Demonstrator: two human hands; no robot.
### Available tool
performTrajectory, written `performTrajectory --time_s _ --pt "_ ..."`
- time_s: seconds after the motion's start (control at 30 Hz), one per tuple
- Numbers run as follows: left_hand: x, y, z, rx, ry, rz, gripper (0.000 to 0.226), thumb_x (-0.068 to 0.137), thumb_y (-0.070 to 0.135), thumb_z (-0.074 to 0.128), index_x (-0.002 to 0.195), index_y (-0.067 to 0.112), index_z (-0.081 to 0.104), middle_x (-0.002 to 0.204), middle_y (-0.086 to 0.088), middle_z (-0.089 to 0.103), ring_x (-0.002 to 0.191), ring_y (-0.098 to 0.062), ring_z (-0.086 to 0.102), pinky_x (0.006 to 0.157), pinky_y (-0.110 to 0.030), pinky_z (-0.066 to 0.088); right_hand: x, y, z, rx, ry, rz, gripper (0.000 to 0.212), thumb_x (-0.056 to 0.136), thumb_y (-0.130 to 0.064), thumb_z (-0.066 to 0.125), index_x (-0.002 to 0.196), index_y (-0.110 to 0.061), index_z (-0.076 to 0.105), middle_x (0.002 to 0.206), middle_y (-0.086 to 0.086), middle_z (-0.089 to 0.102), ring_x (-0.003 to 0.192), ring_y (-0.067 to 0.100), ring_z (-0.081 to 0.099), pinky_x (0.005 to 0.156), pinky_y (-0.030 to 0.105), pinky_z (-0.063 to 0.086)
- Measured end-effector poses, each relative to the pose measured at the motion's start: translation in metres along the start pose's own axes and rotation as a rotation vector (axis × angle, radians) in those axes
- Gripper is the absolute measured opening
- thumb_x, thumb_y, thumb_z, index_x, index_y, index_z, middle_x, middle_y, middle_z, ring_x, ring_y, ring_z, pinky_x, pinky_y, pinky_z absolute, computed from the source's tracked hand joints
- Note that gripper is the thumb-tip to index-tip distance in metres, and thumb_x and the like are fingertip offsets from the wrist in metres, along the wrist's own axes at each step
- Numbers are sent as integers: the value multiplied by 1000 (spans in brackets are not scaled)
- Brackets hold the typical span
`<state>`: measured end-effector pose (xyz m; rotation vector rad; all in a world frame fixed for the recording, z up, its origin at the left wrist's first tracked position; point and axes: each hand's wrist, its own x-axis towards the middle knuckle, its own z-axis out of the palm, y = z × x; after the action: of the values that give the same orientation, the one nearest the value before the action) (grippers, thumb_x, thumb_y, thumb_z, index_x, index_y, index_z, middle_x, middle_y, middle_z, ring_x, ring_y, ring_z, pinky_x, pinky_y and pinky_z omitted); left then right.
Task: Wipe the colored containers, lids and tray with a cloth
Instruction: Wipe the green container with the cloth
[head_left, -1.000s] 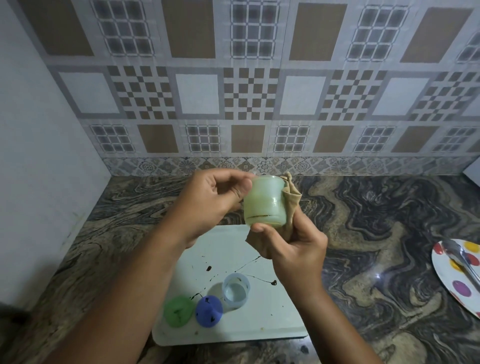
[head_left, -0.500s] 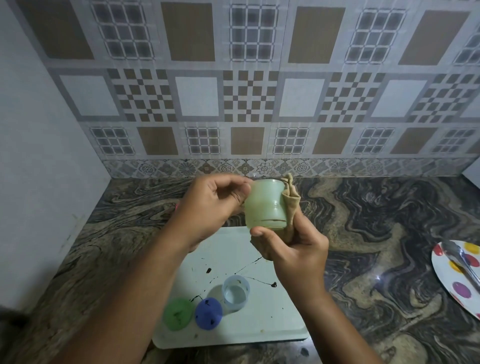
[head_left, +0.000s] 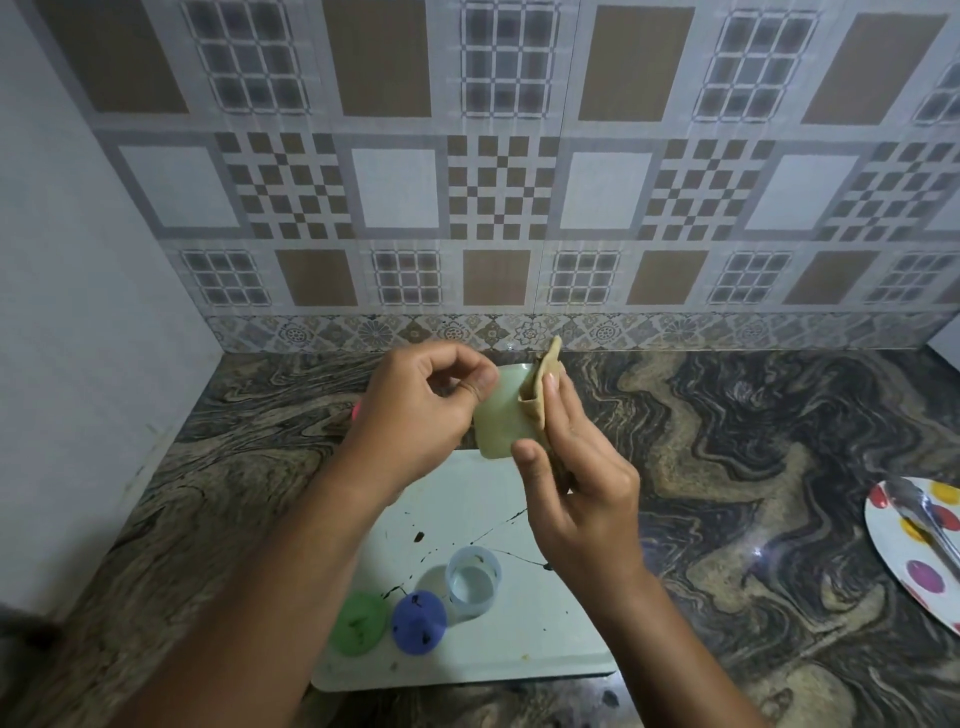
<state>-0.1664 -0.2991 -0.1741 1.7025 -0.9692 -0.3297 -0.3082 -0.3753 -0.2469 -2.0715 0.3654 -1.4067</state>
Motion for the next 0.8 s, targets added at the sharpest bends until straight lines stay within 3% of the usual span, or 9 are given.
performTrajectory --time_s 0.07,0.17,0.23,0.3,0.37,0.47,0.57,0.7,0.8 --pt "-1 1 2 -61 -1 -39 8 87 33 71 82 27 74 82 -5 72 83 -35 69 75 -54 60 0 0 1 -15 41 -24 41 103 -27 57 136 -2 55 145 28 52 141 19 49 107 22 47" --pt "0 3 2 -105 9 -87 18 80 43 67 83 27 74 83 -8 72 86 -39 69 77 -57 60 1 -1 0 -25 73 -109 30 97 -15 67 126 -7 65 144 30 51 133 17 59 95 25 55" --pt "0 5 0 -117 5 -102 14 83 39 68 82 26 74 83 -8 72 87 -39 69 75 -57 60 1 -3 0 -24 68 -158 27 93 -10 71 120 -5 69 143 31 50 130 15 61 91 22 56" --pt "2 3 0 -111 5 -125 13 91 28 68 80 24 73 79 -4 71 81 -30 70 69 -50 62 1 -3 0 -26 65 -183 23 93 -8 72 115 -2 72 143 34 50 129 16 62 90 23 57" --pt "3 3 -1 -117 -20 -150 17 94 19 65 79 21 72 76 -1 69 75 -19 69 57 -30 59 2 -2 0 -3 69 -180 21 91 -6 75 111 -1 74 142 37 49 128 21 63 94 30 57" --pt "2 6 -4 -215 -85 -182 17 94 13 64 79 17 71 78 -2 68 76 -20 69 59 -19 55 3 -1 -4 51 90 -151 19 86 -2 77 104 1 75 139 39 50 129 28 62 95 41 59" --pt "1 10 -7 -282 -103 -193 15 94 10 62 80 12 68 75 1 64 69 -12 66 50 -9 47 5 -3 -8 106 147 -78 14 85 -2 75 98 4 76 138 35 53 124 28 66 85 35 61" --pt "2 10 -10 -347 -138 -205 18 95 9 60 79 13 68 73 5 64 64 -4 64 53 -13 49 7 -6 -9 194 219 -3 15 86 -1 71 99 6 72 135 35 54 120 25 68 90 28 57" --pt "3 9 -12 -403 -156 -218 17 95 9 59 80 12 67 75 7 65 65 -4 65 54 -14 50 7 -2 -7 268 267 69 20 87 -2 70 104 7 70 135 32 56 122 32 66 95 36 57"
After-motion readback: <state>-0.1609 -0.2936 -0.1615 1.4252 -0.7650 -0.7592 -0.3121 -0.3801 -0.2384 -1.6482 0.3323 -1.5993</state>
